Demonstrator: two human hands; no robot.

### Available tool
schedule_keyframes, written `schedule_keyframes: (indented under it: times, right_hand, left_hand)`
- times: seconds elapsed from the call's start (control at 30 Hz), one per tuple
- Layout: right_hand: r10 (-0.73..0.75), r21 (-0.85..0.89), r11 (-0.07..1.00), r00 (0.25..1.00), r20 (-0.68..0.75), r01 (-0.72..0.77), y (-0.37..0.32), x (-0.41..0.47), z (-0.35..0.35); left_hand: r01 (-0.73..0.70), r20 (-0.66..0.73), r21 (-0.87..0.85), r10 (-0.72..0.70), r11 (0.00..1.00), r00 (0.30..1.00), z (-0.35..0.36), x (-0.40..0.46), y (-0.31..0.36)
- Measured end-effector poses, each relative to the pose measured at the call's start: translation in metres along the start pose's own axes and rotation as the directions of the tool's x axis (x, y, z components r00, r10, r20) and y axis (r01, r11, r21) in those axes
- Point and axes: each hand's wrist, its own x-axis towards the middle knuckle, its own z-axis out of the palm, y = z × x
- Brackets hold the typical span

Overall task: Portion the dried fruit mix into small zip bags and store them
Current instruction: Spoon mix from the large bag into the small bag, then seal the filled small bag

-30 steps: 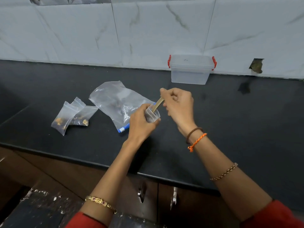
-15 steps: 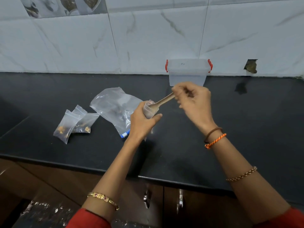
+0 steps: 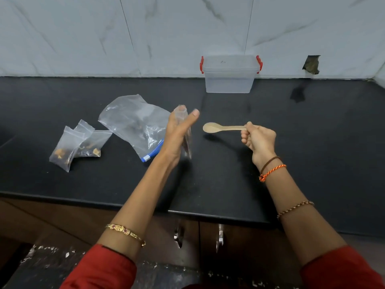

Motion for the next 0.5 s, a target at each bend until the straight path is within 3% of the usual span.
schedule_keyframes:
  times: [0.17, 0.33, 0.5]
  right_hand:
    - [-0.078, -0.215, 0.974, 0.996, -0.039, 0.068, 0.009, 0.013, -0.004]
    - [-0.214, -0.474, 0.859, 0.977, 0.012, 0.194, 0.014, 0.020, -0.010]
    - [-0.195, -0.269, 0.946, 0.981, -0.016, 0.183, 0.009, 0.012, -0.016]
  left_hand:
    - [0.022, 0.060, -0.055, -0.018, 0.998, 0.998, 0.011, 0.005, 0.003]
    - [0.022, 0.045, -0.077, -0.018, 0.997, 0.999, 0.018, 0.012, -0.003]
    - [0.035, 0.003, -0.109, -0.034, 0.993, 0.999, 0.028, 0.017, -0.015]
